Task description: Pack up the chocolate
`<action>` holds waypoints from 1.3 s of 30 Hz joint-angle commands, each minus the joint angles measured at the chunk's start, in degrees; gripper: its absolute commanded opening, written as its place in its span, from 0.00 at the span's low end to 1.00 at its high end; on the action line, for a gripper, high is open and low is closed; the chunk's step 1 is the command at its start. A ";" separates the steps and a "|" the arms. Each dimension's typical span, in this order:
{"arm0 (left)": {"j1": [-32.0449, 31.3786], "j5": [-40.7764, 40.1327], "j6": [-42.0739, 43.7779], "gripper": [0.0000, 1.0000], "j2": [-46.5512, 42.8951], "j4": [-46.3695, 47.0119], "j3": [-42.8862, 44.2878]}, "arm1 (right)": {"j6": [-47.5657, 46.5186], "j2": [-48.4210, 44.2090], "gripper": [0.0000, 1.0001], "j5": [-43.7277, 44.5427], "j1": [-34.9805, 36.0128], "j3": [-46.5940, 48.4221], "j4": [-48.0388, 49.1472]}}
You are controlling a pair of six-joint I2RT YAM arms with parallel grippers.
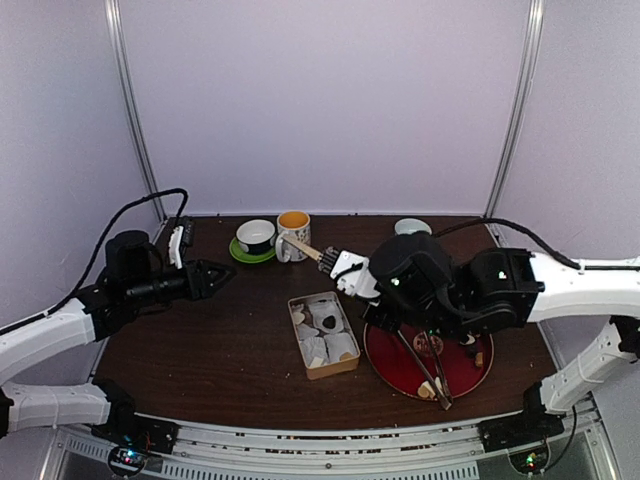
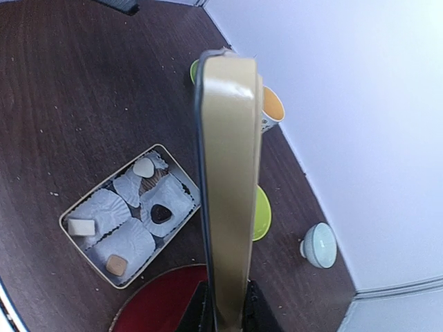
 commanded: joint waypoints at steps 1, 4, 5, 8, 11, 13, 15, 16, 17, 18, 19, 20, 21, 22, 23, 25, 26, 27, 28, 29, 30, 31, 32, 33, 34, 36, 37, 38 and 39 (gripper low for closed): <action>-0.32 4.20 -0.78 0.51 4.75 2.24 4.17 | -10.68 4.44 0.00 18.75 3.69 -4.73 6.53; -0.29 5.25 -0.83 0.51 7.56 2.43 5.53 | -11.98 7.11 0.00 20.85 4.46 -6.47 8.21; -0.29 5.42 -0.87 0.51 8.39 2.47 5.75 | -12.01 7.82 0.00 20.93 4.73 -6.86 8.60; -0.48 6.25 -1.30 0.51 10.51 3.63 5.57 | -12.83 10.04 0.00 22.31 5.99 -8.50 11.40; -0.77 6.86 -1.74 0.51 12.46 5.50 4.67 | -15.12 13.54 0.00 26.83 7.16 -10.88 16.64; -0.95 7.06 -1.84 0.51 13.92 6.48 4.16 | -16.18 15.85 0.00 29.61 7.69 -12.05 19.89; -1.32 6.94 -1.62 0.51 15.69 6.60 4.12 | -16.87 17.63 0.00 31.17 8.36 -13.19 22.97; -1.47 7.04 -1.51 0.51 16.46 6.63 4.18 | -16.95 18.32 0.00 31.21 8.59 -13.65 24.36; -1.70 7.07 -1.29 0.51 17.19 6.58 4.20 | -16.90 18.89 0.00 31.13 8.98 -14.10 25.23; -1.95 7.06 -0.95 0.51 17.90 6.55 4.30 | -16.77 19.50 0.00 31.16 9.44 -14.42 25.82; -2.00 7.00 -0.78 0.51 18.50 6.50 4.35 | -16.47 20.16 0.00 30.90 9.72 -14.72 26.09; -2.11 6.94 -0.65 0.51 19.07 6.60 4.37 | -16.26 20.95 0.00 30.86 9.99 -14.96 26.19; -2.13 7.00 -0.63 0.51 19.60 6.77 4.37 | -15.92 21.79 0.00 30.94 10.19 -15.15 26.25; -2.22 7.16 -0.67 0.52 20.06 7.18 4.35 | -15.59 22.66 0.00 31.11 10.52 -15.49 26.25; -2.23 7.43 -0.79 0.52 20.45 7.97 4.30 | -15.25 23.38 0.00 31.38 10.78 -15.79 26.43; -2.57 7.52 -1.05 0.52 21.14 8.81 4.12 | -14.19 24.31 0.01 31.43 11.39 -16.67 26.77; -2.70 7.39 -0.99 0.52 21.49 8.90 4.19 | -13.69 24.72 0.03 31.23 11.66 -16.97 26.73; -2.79 7.26 -0.97 0.52 21.92 9.04 4.32 | -13.05 25.13 0.08 30.95 11.88 -17.20 26.54; -2.90 7.14 -0.89 0.52 22.42 9.21 4.37 | -12.33 25.68 0.13 30.61 12.00 -17.21 26.06; -2.99 7.01 -0.86 0.52 22.91 9.45 4.43 | -11.59 26.31 0.16 30.37 12.09 -17.04 25.34; -3.19 6.80 -0.80 0.52 23.52 9.52 4.52 | -10.95 26.93 0.16 30.27 12.14 -16.77 24.69; -3.39 6.49 -0.57 0.52 24.12 9.53 4.70 | -10.34 27.41 0.17 30.20 12.18 -16.61 24.13; -3.55 6.38 -0.45 0.52 24.77 9.54 4.92 | -9.72 27.79 0.19 29.97 12.25 -16.43 23.61; -3.74 6.18 -0.23 0.52 25.38 9.55 5.13 | -9.21 28.04 0.21 29.67 12.34 -16.37 23.08; -3.89 6.08 -0.11 0.52 25.93 9.60 5.38 | -8.81 28.15 0.26 29.29 12.43 -16.33 22.55; -4.17 5.97 0.16 0.52 27.33 9.49 5.85 | -8.22 28.04 0.39 28.17 12.54 -16.11 21.26; -4.33 5.77 0.21 0.52 27.83 9.52 6.11 | -7.85 28.00 0.45 27.61 12.54 -16.02 20.57; -4.45 5.69 0.28 0.52 28.32 9.46 6.24 | -7.67 27.79 0.50 26.98 12.54 -16.07 19.94; -4.49 5.59 0.38 0.52 28.81 9.44 6.41 | -7.46 27.67 0.53 26.33 12.58 -15.83 19.21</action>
